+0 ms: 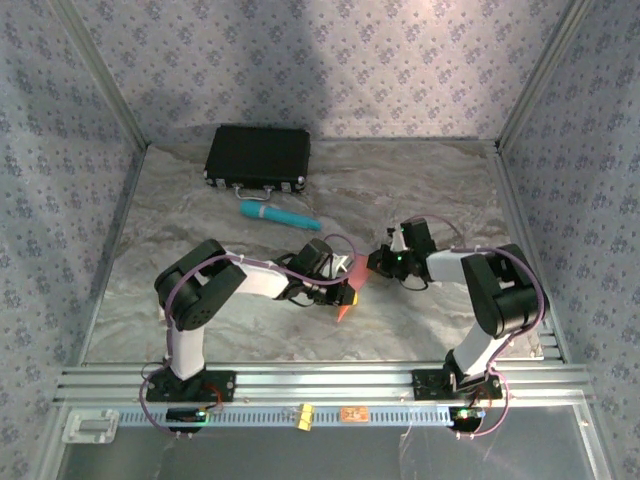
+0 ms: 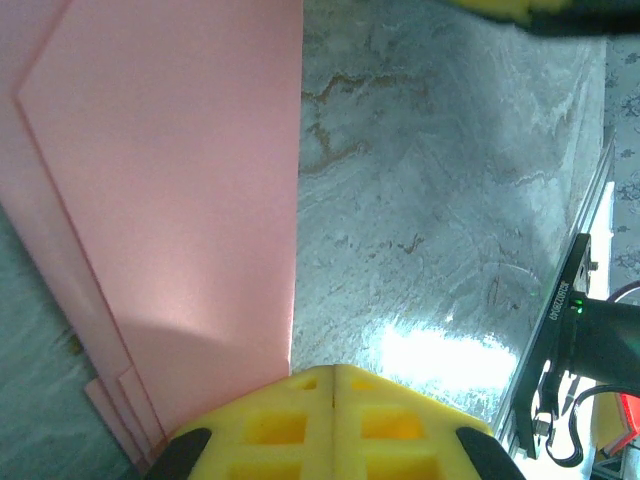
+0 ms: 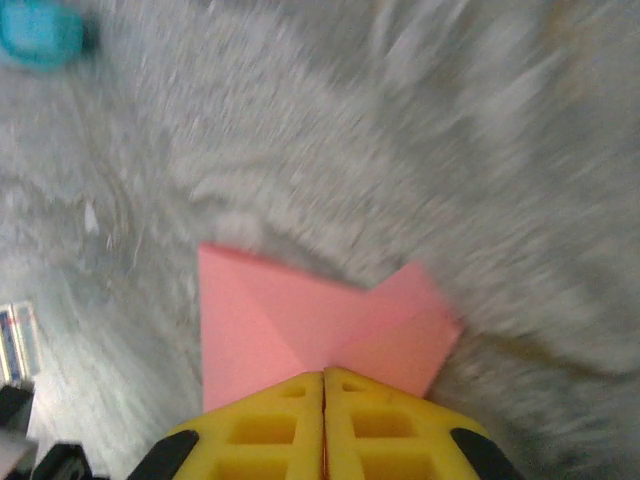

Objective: Fold a paper plane with a square sheet of paper (pick it up from the middle)
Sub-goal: Fold the wing for the fifth time at the center of the table.

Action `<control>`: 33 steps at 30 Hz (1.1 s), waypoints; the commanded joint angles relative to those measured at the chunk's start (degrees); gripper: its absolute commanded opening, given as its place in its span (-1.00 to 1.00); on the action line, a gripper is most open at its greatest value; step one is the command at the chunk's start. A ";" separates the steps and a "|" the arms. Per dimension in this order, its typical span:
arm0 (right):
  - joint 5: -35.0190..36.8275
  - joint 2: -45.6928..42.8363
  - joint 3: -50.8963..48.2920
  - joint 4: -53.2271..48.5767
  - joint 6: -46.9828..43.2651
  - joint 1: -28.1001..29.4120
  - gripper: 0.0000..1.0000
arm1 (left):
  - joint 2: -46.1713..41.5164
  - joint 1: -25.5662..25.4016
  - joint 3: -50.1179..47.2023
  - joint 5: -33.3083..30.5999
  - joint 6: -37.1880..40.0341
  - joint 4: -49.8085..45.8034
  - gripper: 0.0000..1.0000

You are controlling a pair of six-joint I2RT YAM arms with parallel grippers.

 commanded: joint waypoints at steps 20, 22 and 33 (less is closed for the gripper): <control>-3.45 -9.04 -1.00 -2.29 -1.66 -0.18 -0.77 | 2.48 0.82 -2.71 -0.14 0.38 -6.50 -1.00; -4.69 -8.22 -1.15 -1.05 -1.12 1.68 -0.77 | 2.46 0.89 -2.74 -0.19 0.44 -6.37 -1.00; 0.72 -0.09 0.15 -4.78 -2.68 4.65 -0.85 | 2.02 1.45 -2.59 1.77 1.05 -6.36 -1.00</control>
